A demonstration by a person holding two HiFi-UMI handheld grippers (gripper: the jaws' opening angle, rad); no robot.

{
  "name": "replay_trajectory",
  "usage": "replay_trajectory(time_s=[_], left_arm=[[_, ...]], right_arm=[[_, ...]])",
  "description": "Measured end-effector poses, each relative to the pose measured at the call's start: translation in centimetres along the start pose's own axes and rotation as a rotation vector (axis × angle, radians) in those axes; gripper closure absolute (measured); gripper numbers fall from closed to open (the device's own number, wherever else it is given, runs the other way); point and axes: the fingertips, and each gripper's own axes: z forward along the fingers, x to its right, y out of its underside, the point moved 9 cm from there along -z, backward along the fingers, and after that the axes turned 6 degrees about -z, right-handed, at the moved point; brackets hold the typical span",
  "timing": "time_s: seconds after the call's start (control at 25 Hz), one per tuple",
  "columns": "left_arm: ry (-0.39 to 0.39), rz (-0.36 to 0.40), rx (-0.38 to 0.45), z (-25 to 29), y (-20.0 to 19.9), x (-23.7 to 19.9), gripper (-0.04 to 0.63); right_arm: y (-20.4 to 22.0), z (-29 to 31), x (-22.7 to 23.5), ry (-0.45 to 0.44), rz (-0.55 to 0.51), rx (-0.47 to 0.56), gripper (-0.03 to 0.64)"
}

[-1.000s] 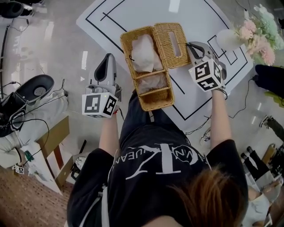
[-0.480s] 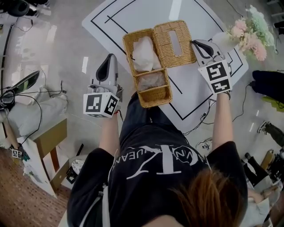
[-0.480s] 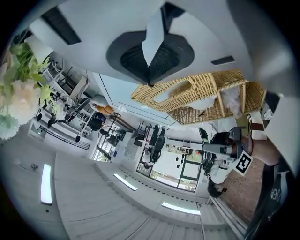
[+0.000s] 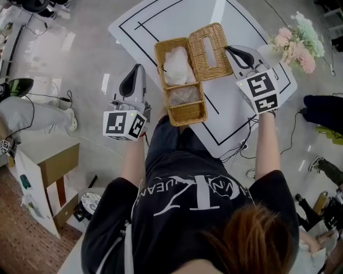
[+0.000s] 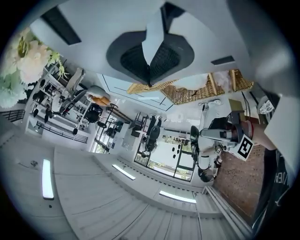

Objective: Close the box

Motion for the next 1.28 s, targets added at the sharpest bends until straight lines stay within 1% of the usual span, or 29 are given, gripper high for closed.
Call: replay_trajectory(time_s=[0.16,0.24,0.4,0.52,0.76,1.04,1.16,1.28], left_arm=[[0.023,0.004,0.004,-0.3,0.0,0.2,0.586],[0.044,-0.002,0.006,0.1,0.2,-0.2,0.586],[0.127,-0.011,-0.030,1.2,0.2,-1.4,0.586],[0.188,-0.011,-0.063,1.9,-0.4,-2.9,0.586],[0.287,-0.013,-0.110,2.8,-0.9,-6.7,0.586],[0.384,-0.026,-0.150,3.8,-0.9,-9.3,0.586],[0.414,-0.035,-0.163,4.0,-0.7,-10.0,0.586],[0.444,-0.041,-0.163,4.2,-0.8,-10.6,0.586]], right_arm=[[-1.7,-0.3,-0.8,0.007,-0.008,0.010,0.604],[-2.6,-0.3,-1.2,0.026,-0.021,0.010,0.604],[-4.5,0.1,-2.8,0.065,-0.024,-0.005,0.604],[-6.0,0.5,-3.7,0.100,-0.001,-0.016,0.604],[-8.0,1.5,-5.8,0.181,0.087,-0.028,0.604],[-9.6,2.8,-8.5,0.266,0.141,-0.044,0.603],[-10.3,3.7,-9.7,0.289,0.148,-0.049,0.603],[-11.1,4.6,-10.9,0.296,0.122,-0.080,0.603]])
